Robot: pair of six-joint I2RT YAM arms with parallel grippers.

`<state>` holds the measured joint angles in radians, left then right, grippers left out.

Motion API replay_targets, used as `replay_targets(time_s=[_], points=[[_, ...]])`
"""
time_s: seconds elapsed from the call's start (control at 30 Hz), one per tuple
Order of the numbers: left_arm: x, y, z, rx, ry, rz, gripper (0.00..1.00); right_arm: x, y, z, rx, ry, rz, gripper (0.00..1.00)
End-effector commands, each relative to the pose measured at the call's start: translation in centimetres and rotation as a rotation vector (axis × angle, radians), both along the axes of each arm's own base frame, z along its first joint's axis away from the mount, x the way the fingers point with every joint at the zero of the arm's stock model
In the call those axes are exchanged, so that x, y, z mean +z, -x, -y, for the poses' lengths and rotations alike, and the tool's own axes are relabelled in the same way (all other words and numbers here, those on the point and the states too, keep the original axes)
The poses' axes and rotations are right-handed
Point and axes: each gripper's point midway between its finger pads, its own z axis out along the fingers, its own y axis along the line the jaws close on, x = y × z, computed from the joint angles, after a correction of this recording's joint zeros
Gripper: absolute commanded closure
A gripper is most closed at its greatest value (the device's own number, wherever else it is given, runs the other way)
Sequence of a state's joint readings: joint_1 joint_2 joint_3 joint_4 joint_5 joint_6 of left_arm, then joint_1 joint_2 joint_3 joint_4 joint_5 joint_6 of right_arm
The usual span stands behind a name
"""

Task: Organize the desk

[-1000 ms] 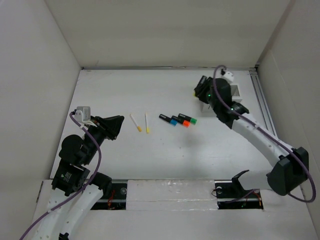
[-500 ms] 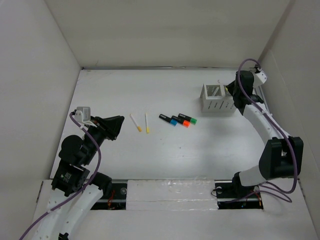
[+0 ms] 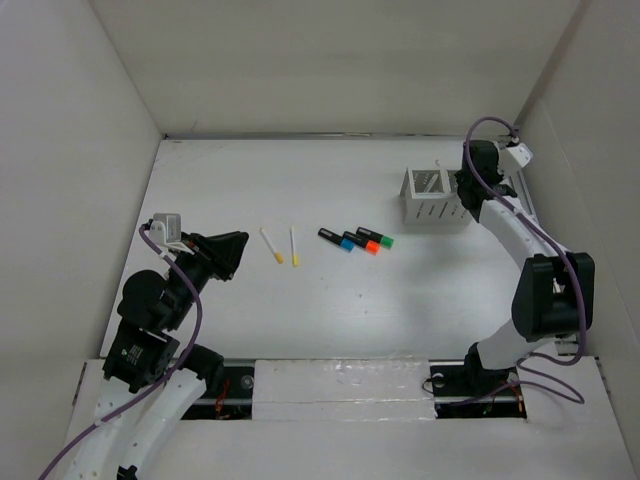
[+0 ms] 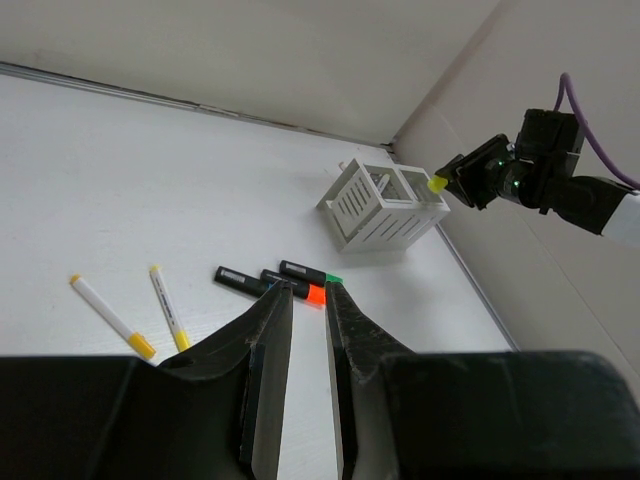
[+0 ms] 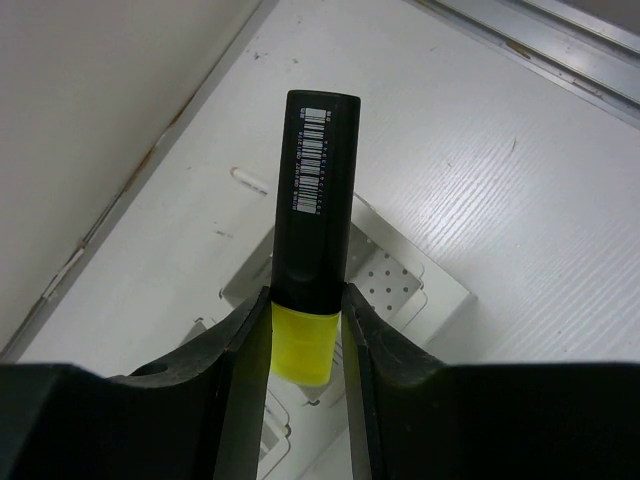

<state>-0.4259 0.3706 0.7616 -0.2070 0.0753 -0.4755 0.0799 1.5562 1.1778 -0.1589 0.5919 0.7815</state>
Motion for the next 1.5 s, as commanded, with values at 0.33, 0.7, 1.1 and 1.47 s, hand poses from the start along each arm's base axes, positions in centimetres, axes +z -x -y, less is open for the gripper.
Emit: replay_targets(time_s=[0.33, 0.7, 1.1, 1.47], points=[[1.8, 0.3, 0.1, -0.012, 0.013, 0.062, 0.83, 0.5, -1.5, -1.5, -0.014, 0.058, -0.004, 0.72], [1.8, 0.3, 0.0, -0.010, 0.013, 0.062, 0.83, -0.2, -1.7, -1.4, -0.020, 0.059, -0.020, 0.63], [1.8, 0.2, 0.1, -0.013, 0.011, 0.059, 0.83, -0.7, -1.8, -1.6, -0.028, 0.070, -0.037, 0.55], [1.7, 0.1, 0.2, -0.013, 0.010, 0.057, 0.83, -0.7, -1.9, -2.1, -0.016, 0.066, -0.040, 0.52]])
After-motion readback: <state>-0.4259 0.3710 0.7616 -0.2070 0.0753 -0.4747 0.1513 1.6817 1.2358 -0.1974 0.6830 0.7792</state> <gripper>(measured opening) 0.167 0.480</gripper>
